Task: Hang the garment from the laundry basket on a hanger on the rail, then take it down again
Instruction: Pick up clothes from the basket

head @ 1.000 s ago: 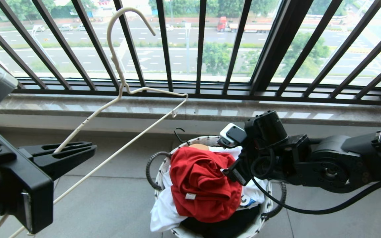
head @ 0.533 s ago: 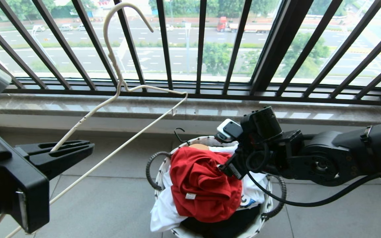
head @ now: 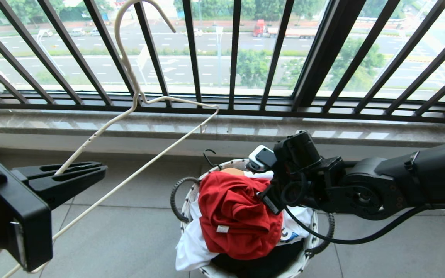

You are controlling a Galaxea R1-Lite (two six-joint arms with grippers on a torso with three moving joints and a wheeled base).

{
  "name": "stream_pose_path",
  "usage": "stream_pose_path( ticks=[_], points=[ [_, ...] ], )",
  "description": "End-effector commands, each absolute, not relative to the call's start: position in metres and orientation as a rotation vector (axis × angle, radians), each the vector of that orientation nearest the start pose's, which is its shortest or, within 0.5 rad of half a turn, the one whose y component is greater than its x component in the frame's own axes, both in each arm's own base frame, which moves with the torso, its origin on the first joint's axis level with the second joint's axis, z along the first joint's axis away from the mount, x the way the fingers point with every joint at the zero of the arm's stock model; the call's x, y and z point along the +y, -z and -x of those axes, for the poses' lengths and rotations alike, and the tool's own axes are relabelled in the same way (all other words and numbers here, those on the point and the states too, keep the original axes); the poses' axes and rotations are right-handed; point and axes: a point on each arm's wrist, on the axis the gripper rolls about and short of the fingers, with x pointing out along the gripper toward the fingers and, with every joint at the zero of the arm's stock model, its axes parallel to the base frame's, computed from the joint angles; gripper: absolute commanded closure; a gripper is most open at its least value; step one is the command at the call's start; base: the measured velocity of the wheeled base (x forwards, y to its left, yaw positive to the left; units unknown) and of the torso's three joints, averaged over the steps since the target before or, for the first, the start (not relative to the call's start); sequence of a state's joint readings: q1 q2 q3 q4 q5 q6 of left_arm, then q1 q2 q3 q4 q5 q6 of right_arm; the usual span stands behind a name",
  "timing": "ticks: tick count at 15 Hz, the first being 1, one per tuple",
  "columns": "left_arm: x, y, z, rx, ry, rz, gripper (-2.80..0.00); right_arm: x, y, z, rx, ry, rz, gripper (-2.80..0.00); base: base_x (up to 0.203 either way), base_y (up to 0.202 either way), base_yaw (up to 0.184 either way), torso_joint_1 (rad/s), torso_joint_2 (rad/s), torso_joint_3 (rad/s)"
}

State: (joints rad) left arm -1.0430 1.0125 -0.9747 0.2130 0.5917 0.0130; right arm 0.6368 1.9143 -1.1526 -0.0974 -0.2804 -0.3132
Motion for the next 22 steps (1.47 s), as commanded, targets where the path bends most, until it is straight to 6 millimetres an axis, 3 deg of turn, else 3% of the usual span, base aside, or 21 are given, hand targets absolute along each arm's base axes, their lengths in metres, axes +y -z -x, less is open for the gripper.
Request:
stream_pose_path(
  ticks=[1, 4, 9, 12, 16, 22],
  points=[
    [-0.091, -0.299, -0.068, 0.167, 0.447, -0.195, 0.00, 0.209, -0.155, -0.292, 0.539, -0.437, 0.596, 0.00, 0.000, 0.000, 0.000, 0.000, 0.00, 0.000],
    [-0.090, -0.300, -0.067, 0.165, 0.444, -0.193, 0.00, 0.206, -0.165, -0.289, 0.513, -0.429, 0.587, 0.00, 0.000, 0.000, 0.000, 0.000, 0.00, 0.000],
    [-0.089, -0.301, -0.066, 0.160, 0.443, -0.192, 0.00, 0.200, -0.214, -0.282, 0.336, -0.386, 0.514, 0.00, 0.000, 0.000, 0.000, 0.000, 0.00, 0.000],
    [-0.088, -0.301, -0.066, 0.155, 0.448, -0.196, 0.00, 0.200, -0.231, -0.280, 0.230, -0.375, 0.463, 0.00, 0.000, 0.000, 0.000, 0.000, 0.00, 0.000],
    [-0.086, -0.302, -0.064, 0.149, 0.448, -0.192, 0.00, 0.204, -0.236, -0.278, 0.182, -0.381, 0.442, 0.00, 0.000, 0.000, 0.000, 0.000, 0.00, 0.000],
    [-0.086, -0.302, -0.064, 0.149, 0.447, -0.192, 0.00, 0.220, -0.212, -0.269, 0.241, -0.454, 0.468, 0.00, 0.000, 0.000, 0.000, 0.000, 0.00, 0.000]
  ],
)
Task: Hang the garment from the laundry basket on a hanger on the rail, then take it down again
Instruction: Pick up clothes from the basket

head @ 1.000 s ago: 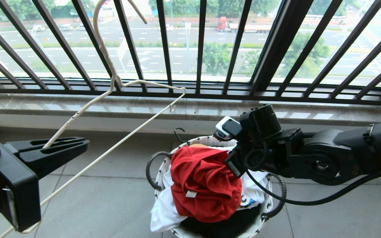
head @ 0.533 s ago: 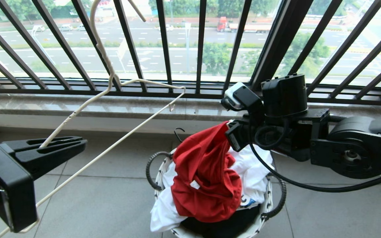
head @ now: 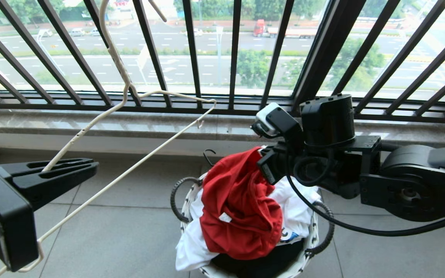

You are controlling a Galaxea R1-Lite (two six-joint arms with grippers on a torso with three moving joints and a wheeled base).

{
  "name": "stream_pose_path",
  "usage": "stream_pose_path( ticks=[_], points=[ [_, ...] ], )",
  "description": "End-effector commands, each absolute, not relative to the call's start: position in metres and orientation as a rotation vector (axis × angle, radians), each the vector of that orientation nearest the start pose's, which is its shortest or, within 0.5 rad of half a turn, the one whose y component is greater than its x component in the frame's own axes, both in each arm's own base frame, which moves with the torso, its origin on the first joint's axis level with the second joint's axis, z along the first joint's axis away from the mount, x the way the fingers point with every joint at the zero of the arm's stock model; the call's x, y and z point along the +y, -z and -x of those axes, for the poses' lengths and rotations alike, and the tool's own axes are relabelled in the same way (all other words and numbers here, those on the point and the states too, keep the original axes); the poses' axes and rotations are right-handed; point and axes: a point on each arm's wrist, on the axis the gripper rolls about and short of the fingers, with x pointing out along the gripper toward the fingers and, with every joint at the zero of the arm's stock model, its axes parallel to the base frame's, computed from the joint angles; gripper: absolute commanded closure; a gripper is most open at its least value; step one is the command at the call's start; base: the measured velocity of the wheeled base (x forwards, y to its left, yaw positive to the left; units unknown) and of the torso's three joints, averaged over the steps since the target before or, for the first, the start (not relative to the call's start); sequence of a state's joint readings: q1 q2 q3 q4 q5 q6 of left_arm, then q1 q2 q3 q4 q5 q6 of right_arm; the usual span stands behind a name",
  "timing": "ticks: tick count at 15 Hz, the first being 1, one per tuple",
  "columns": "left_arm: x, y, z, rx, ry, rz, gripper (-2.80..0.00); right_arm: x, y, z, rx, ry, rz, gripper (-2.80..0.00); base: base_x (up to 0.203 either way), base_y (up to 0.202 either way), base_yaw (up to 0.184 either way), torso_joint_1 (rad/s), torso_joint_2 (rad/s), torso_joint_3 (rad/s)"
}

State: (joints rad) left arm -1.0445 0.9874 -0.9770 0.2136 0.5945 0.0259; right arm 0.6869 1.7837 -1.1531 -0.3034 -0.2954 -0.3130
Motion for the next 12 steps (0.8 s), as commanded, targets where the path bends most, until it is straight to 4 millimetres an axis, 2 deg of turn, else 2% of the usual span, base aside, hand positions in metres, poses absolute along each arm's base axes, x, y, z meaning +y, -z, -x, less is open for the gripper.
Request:
stream_pose_path(
  ticks=[1, 5, 12],
  points=[
    [-0.086, -0.301, -0.065, 0.152, 0.447, -0.195, 0.00, 0.227, -0.209, -0.266, 0.244, -0.480, 0.450, 0.00, 0.000, 0.000, 0.000, 0.000, 0.00, 0.000],
    [-0.087, -0.301, -0.065, 0.152, 0.447, -0.195, 0.00, 0.243, -0.217, -0.265, 0.124, -0.518, 0.388, 0.00, 0.000, 0.000, 0.000, 0.000, 0.00, 0.000],
    [-0.086, -0.302, -0.064, 0.150, 0.448, -0.193, 0.00, 0.256, -0.223, -0.241, 0.099, -0.586, 0.383, 0.00, 0.000, 0.000, 0.000, 0.000, 0.00, 0.000]
  ],
)
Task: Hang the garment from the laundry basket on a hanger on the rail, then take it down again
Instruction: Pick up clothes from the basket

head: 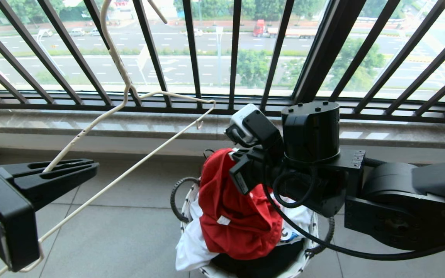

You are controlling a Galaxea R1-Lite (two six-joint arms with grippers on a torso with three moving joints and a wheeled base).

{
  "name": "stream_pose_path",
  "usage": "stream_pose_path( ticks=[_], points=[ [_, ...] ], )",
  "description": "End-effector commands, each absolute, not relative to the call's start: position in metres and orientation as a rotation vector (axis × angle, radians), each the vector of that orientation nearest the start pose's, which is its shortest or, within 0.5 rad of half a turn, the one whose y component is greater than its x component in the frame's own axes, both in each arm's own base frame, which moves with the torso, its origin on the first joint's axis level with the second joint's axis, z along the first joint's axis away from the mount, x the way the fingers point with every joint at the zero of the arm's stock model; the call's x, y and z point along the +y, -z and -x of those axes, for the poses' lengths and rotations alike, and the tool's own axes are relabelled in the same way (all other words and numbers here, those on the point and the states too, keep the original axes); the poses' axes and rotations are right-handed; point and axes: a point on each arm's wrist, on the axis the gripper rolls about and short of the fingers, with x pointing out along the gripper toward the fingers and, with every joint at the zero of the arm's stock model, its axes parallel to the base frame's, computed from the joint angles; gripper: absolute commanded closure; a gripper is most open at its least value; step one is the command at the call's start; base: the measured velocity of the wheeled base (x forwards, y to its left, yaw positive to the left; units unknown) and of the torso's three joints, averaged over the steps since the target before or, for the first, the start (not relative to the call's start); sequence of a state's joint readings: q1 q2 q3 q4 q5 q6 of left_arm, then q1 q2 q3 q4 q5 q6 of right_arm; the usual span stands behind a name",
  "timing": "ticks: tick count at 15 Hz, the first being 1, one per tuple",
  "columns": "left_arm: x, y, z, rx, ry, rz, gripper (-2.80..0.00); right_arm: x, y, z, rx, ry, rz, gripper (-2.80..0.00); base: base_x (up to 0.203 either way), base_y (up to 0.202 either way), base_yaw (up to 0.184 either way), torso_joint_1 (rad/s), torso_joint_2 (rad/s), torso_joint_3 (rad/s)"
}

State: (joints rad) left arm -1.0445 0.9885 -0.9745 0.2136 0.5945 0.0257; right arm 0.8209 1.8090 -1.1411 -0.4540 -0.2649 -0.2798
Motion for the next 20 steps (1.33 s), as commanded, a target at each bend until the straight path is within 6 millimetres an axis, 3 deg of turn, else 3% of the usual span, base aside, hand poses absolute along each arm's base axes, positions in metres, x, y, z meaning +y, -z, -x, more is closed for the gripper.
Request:
stream_pose_path(
  ticks=[1, 6, 9, 11, 13, 20],
  points=[
    [-0.086, -0.302, -0.064, 0.150, 0.447, -0.193, 0.00, 0.256, -0.222, -0.237, 0.101, -0.596, 0.388, 0.00, 0.000, 0.000, 0.000, 0.000, 0.00, 0.000],
    [-0.086, -0.301, -0.065, 0.151, 0.447, -0.194, 0.00, 0.263, -0.216, -0.226, 0.112, -0.640, 0.398, 0.00, 0.000, 0.000, 0.000, 0.000, 0.00, 0.000],
    [-0.087, -0.300, -0.065, 0.156, 0.447, -0.199, 0.00, 0.259, -0.201, -0.226, 0.163, -0.634, 0.432, 0.00, 0.000, 0.000, 0.000, 0.000, 0.00, 0.000],
    [-0.089, -0.298, -0.066, 0.164, 0.448, -0.208, 0.00, 0.245, -0.189, -0.234, 0.208, -0.593, 0.451, 0.00, 0.000, 0.000, 0.000, 0.000, 0.00, 0.000],
    [-0.090, -0.296, -0.067, 0.170, 0.448, -0.212, 0.00, 0.228, -0.190, -0.243, 0.218, -0.541, 0.445, 0.00, 0.000, 0.000, 0.000, 0.000, 0.00, 0.000],
    [-0.093, -0.293, -0.068, 0.181, 0.449, -0.224, 0.00, 0.189, -0.182, -0.234, 0.273, -0.477, 0.480, 0.00, 0.000, 0.000, 0.000, 0.000, 0.00, 0.000]
  ],
)
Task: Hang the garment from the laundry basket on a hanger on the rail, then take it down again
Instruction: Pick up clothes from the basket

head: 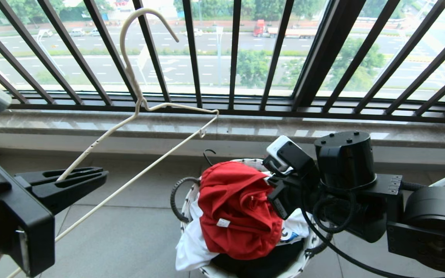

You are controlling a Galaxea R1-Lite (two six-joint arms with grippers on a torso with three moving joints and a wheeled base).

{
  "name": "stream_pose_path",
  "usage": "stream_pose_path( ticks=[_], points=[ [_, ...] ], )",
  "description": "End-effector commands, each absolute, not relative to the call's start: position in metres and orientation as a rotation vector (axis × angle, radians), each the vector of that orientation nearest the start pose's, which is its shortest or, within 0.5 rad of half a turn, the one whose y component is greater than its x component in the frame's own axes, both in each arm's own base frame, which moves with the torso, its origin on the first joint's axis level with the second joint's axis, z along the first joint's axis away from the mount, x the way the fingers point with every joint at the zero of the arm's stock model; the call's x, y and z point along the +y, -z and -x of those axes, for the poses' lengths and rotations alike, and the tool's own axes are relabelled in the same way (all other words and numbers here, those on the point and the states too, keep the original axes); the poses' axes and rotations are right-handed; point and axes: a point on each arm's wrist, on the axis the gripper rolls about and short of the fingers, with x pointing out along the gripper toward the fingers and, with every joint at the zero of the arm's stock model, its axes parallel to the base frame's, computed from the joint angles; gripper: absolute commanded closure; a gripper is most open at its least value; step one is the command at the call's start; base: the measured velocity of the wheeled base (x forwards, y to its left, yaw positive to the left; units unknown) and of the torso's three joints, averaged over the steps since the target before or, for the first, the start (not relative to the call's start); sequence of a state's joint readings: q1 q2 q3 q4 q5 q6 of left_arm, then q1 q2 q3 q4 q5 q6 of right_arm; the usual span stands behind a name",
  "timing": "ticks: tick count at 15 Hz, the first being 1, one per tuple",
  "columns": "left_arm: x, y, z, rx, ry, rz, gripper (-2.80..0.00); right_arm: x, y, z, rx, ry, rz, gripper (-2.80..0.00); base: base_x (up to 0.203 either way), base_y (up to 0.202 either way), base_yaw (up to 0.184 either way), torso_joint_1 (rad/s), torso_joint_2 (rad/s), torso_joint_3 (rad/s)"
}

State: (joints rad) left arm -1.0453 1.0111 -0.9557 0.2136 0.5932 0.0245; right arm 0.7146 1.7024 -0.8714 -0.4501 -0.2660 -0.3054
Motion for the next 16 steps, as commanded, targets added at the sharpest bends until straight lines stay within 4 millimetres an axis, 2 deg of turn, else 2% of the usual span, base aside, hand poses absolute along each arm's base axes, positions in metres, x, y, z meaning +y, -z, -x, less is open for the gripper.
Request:
stream_pose_path(
  ticks=[1, 4, 8, 13, 16],
  points=[
    [-0.093, -0.293, -0.068, 0.181, 0.449, -0.225, 0.00, 0.188, -0.177, -0.234, 0.292, -0.477, 0.494, 0.00, 0.000, 0.000, 0.000, 0.000, 0.00, 0.000],
    [-0.092, -0.294, -0.068, 0.177, 0.446, -0.220, 0.00, 0.189, -0.159, -0.236, 0.393, -0.494, 0.553, 0.00, 0.000, 0.000, 0.000, 0.000, 0.00, 0.000],
    [-0.090, -0.296, -0.067, 0.171, 0.446, -0.215, 0.00, 0.199, -0.161, -0.246, 0.375, -0.495, 0.553, 0.00, 0.000, 0.000, 0.000, 0.000, 0.00, 0.000],
    [-0.089, -0.297, -0.066, 0.167, 0.446, -0.212, 0.00, 0.206, -0.173, -0.234, 0.330, -0.535, 0.560, 0.00, 0.000, 0.000, 0.000, 0.000, 0.00, 0.000],
    [-0.088, -0.297, -0.066, 0.159, 0.448, -0.224, 0.00, 0.215, -0.169, -0.229, 0.332, -0.568, 0.579, 0.00, 0.000, 0.000, 0.000, 0.000, 0.00, 0.000]
  ],
)
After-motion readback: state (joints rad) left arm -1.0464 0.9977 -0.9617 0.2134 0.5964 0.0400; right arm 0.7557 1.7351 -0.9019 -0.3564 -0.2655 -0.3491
